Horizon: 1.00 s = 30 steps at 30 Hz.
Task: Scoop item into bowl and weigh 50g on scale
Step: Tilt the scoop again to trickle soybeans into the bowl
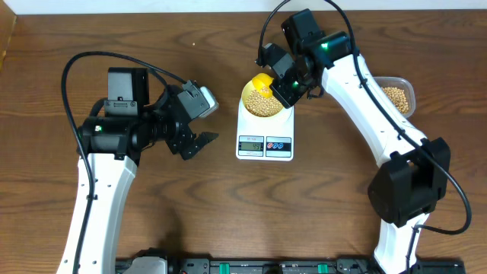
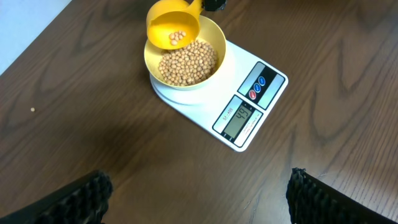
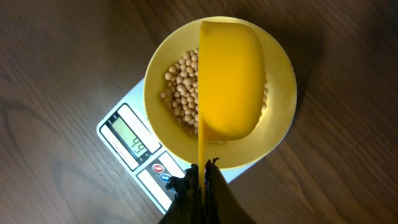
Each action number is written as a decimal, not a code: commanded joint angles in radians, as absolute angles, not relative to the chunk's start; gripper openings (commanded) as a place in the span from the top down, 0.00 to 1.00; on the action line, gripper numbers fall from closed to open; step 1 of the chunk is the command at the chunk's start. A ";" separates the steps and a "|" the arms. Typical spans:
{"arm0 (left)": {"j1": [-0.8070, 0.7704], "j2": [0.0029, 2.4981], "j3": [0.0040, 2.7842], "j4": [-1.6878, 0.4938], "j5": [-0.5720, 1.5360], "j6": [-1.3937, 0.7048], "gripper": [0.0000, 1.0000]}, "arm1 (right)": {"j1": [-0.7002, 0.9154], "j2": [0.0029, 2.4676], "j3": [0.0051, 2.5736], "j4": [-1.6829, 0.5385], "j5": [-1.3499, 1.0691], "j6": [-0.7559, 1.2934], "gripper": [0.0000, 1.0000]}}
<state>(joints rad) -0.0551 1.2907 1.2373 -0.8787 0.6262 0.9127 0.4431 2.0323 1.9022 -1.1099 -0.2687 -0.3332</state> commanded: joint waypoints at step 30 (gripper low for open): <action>-0.051 1.298 1.230 -0.881 0.639 0.903 0.08 | 0.458 2.000 1.911 -1.094 -0.189 -0.391 0.99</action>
<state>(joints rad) -0.0547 1.2907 1.2373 -0.8783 0.6262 0.9127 0.4503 2.0323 1.9022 -1.0985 -0.2005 -0.3595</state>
